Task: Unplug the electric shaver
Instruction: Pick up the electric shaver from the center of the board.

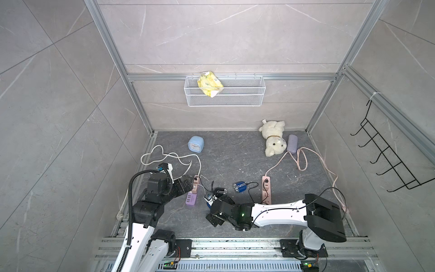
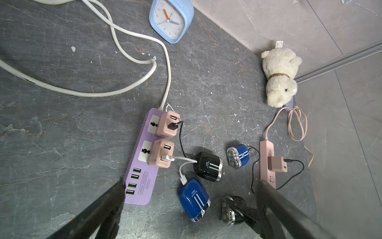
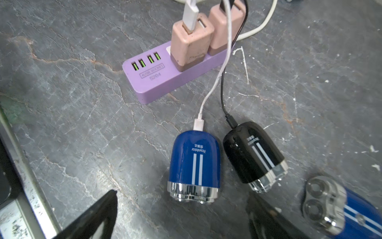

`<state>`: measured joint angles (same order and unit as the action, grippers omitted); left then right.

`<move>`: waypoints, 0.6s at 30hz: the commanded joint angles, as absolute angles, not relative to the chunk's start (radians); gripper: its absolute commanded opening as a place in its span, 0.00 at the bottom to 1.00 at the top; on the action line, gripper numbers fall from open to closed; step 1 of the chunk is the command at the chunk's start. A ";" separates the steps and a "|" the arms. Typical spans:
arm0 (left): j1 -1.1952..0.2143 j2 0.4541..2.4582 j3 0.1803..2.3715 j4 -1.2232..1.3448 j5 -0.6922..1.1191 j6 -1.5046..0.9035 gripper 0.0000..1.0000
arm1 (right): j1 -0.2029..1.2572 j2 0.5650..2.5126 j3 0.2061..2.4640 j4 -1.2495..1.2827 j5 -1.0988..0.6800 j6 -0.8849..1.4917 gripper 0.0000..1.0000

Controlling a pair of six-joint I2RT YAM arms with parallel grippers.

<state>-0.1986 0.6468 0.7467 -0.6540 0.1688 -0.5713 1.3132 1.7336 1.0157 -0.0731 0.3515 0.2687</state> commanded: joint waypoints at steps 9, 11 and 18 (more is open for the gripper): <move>-0.203 0.700 0.762 -0.622 0.204 -0.554 1.00 | 1.219 1.815 1.067 -0.076 0.202 0.350 0.96; -0.203 0.715 0.757 -0.609 0.205 -0.549 1.00 | 1.220 1.843 1.098 -0.105 0.197 0.348 0.95; -0.203 0.741 0.759 -0.586 0.212 -0.542 1.00 | 1.219 1.874 1.121 -0.117 0.202 0.344 0.94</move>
